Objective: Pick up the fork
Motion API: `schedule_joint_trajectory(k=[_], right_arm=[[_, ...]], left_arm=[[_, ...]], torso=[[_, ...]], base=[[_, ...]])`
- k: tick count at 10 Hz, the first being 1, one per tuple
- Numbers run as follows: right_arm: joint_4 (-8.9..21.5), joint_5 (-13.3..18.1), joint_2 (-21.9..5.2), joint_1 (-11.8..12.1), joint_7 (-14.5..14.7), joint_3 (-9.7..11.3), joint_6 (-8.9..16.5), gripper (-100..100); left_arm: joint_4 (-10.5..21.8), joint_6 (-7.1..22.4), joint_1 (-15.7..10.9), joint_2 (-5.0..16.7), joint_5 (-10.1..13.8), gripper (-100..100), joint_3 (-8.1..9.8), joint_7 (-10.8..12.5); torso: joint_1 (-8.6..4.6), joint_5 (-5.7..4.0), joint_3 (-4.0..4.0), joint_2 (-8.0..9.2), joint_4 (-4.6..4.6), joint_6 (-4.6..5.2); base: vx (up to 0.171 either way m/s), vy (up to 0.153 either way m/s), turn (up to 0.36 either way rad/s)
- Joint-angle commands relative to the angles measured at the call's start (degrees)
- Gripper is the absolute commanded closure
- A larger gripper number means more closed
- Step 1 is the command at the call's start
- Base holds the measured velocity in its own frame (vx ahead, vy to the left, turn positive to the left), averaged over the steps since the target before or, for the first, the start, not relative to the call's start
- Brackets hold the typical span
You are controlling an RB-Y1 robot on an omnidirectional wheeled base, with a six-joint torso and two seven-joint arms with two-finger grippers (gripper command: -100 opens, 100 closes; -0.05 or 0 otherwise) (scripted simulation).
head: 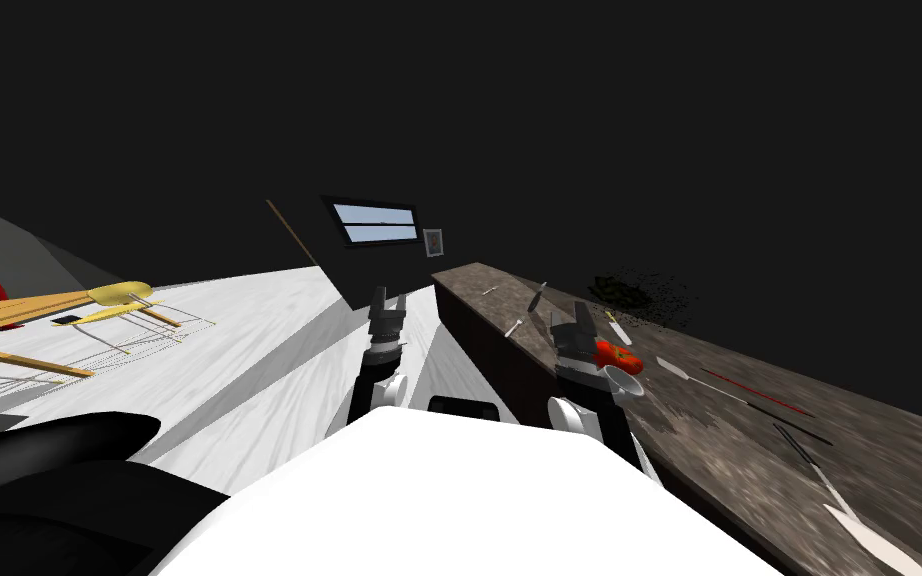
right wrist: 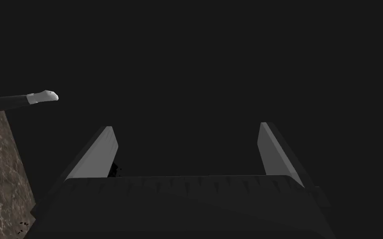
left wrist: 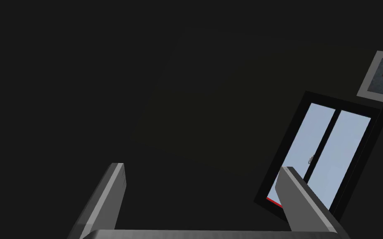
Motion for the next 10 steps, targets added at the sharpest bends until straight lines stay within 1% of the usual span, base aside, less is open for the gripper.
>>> schedule_joint_trajectory(k=[1,3,4,5,6,7,8,9,10], right_arm=[[-0.1,0.5,-2.3,0.0,0.8,0.3,0.2,-100],[-0.4,1.8,-5.8,-0.1,2.6,1.0,0.7,-100],[-0.4,1.8,-6.7,-0.1,2.6,1.0,0.7,-100],[-0.5,2.8,-8.8,-0.1,3.8,1.5,1.1,-100],[-0.5,2.8,-9.4,-0.1,3.8,1.5,1.1,-100],[-0.6,3.9,-11.6,-0.2,5.1,2.1,1.4,-100],[-0.6,3.9,-12.4,-0.2,5.1,2.1,1.4,-100],[-0.8,5.2,-14.5,-0.3,6.4,2.8,1.8,-100],[-0.8,5.2,-15.6,-0.3,6.4,2.8,1.8,-100]], left_arm=[[0.0,0.0,0.0,0.0,0.0,0,0.00,0.0],[0.0,0.0,0.0,0.0,0.0,0,0.00,0.0],[0.0,0.0,0.0,0.0,0.0,0,0.00,0.0],[0.0,0.0,0.0,0.0,0.0,0,0.00,0.0],[0.0,0.0,0.0,0.0,0.0,0,0.00,0.0],[0.0,0.0,0.0,0.0,0.0,0,0.00,0.0],[0.0,0.0,0.0,0.0,0.0,0,0.00,0.0],[0.0,0.0,0.0,0.0,0.0,0,0.00,0.0],[0.0,0.0,0.0,0.0,0.0,0,0.00,0.0]], torso=[[0.00,0.00,0.00,0.00,0.00,0.00],[0.00,0.00,-0.03,-0.05,-0.01,0.00],[0.00,0.00,-0.04,-0.07,-0.01,0.01],[0.01,0.00,-0.04,-0.06,-0.02,0.00],[0.00,0.00,-0.04,-0.08,-0.02,0.00],[0.00,0.00,-0.04,-0.07,-0.02,0.00],[0.01,0.00,-0.05,-0.08,-0.02,0.00],[0.02,0.00,-0.04,-0.07,-0.02,0.00],[0.02,0.00,-0.05,-0.08,-0.02,0.00]], base=[[0.007,0.002,-0.045],[0.018,0.006,-0.057],[0.017,0.007,-0.023],[0.022,0.005,-0.041],[0.016,0.005,-0.028],[0.020,0.008,-0.053],[0.018,0.008,-0.025],[0.020,0.008,-0.054],[0.018,0.007,-0.024]])
